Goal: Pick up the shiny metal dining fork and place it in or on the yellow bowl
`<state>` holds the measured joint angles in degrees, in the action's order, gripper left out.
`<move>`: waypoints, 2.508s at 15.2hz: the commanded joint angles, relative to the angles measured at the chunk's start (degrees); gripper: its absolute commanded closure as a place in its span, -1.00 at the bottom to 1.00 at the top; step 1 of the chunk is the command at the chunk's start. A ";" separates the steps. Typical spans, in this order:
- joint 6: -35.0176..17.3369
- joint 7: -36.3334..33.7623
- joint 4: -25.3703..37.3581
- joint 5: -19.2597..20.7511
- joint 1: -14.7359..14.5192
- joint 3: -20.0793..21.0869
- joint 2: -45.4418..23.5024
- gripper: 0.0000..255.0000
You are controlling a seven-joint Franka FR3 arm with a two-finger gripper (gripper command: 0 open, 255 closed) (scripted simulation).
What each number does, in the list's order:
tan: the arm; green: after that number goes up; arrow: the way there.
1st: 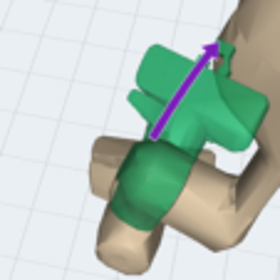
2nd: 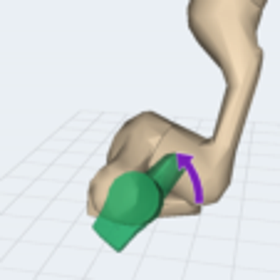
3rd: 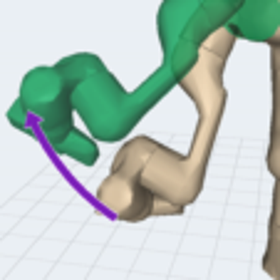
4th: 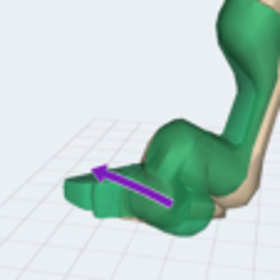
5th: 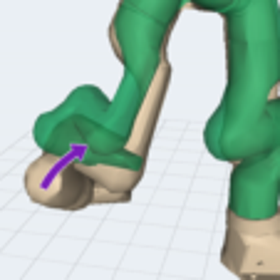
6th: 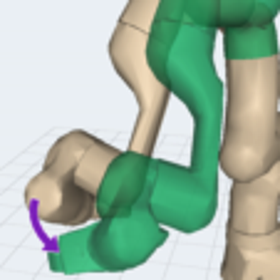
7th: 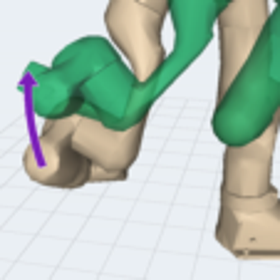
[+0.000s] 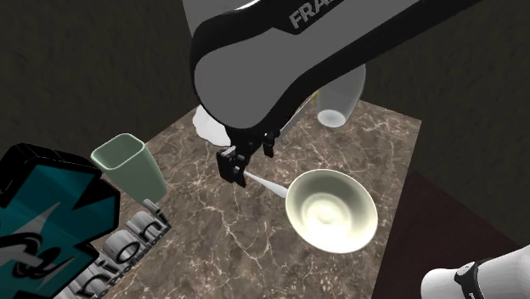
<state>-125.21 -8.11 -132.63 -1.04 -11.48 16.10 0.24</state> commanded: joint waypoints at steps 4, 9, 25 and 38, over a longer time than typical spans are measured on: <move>-4.56 -0.58 -1.98 0.86 -0.04 0.01 -2.67 -1.00; -4.56 -0.58 -1.98 0.86 -0.04 0.01 -2.67 -1.00; -2.23 -0.17 -1.26 0.29 -0.01 0.03 -0.99 1.00; 7.94 1.07 3.14 -1.41 0.07 -0.22 4.98 1.00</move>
<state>-118.08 -7.12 -129.92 -2.35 -11.42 15.91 4.85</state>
